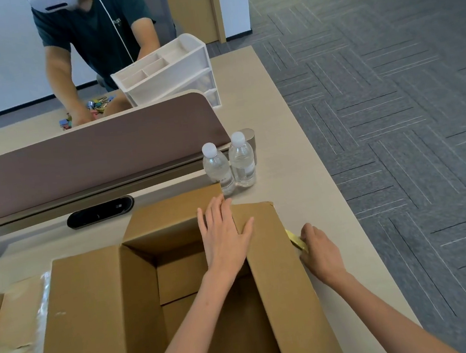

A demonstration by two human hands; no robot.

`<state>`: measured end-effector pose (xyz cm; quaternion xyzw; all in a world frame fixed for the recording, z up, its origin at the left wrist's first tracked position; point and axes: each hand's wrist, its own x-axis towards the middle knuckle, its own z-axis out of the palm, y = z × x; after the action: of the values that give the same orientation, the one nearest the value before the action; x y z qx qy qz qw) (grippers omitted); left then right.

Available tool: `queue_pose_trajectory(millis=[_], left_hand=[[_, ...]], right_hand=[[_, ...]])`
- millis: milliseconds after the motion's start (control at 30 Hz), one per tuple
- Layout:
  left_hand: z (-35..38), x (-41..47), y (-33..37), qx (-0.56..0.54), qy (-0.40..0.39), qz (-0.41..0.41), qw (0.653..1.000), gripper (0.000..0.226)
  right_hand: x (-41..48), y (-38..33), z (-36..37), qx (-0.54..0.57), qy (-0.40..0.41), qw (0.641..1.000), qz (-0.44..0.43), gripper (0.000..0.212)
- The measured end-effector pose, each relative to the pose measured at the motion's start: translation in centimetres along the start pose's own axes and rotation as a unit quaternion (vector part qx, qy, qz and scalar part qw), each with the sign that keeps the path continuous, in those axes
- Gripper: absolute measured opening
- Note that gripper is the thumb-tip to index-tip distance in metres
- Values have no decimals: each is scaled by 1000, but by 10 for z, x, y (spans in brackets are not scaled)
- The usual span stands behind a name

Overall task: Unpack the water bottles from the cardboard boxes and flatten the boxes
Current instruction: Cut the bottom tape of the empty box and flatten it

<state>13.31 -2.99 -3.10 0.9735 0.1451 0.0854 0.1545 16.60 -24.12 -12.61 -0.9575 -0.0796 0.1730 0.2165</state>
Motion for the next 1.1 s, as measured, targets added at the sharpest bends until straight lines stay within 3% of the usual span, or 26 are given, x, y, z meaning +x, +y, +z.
queue_pose_trajectory(millis=[233,333,500,667,767,833,1100], left_hand=[[-6,-27,15,-80,-40,-73,993,97],[-9,-47,26,-142,-44,-128,981,96],[-8,-65,31,-220,-207,-256,918,73],[-8,-84,31,-281,-298,-302,861,82],[-13,-102,34,-307,-350,-307,830,63],[-13,-113,37,-311,-363,-290,829,47],[-29,-118,45,-250,-320,-262,875,24]], right_hand=[[-2,4,-11,168,4,982,81,16],[-3,4,-19,195,24,976,94,20],[-11,4,-29,238,33,967,85,20],[-27,11,-32,257,35,963,77,19],[-39,16,-33,270,35,959,79,17],[-47,20,-34,279,35,956,85,15],[-81,25,-41,344,-20,932,114,21]])
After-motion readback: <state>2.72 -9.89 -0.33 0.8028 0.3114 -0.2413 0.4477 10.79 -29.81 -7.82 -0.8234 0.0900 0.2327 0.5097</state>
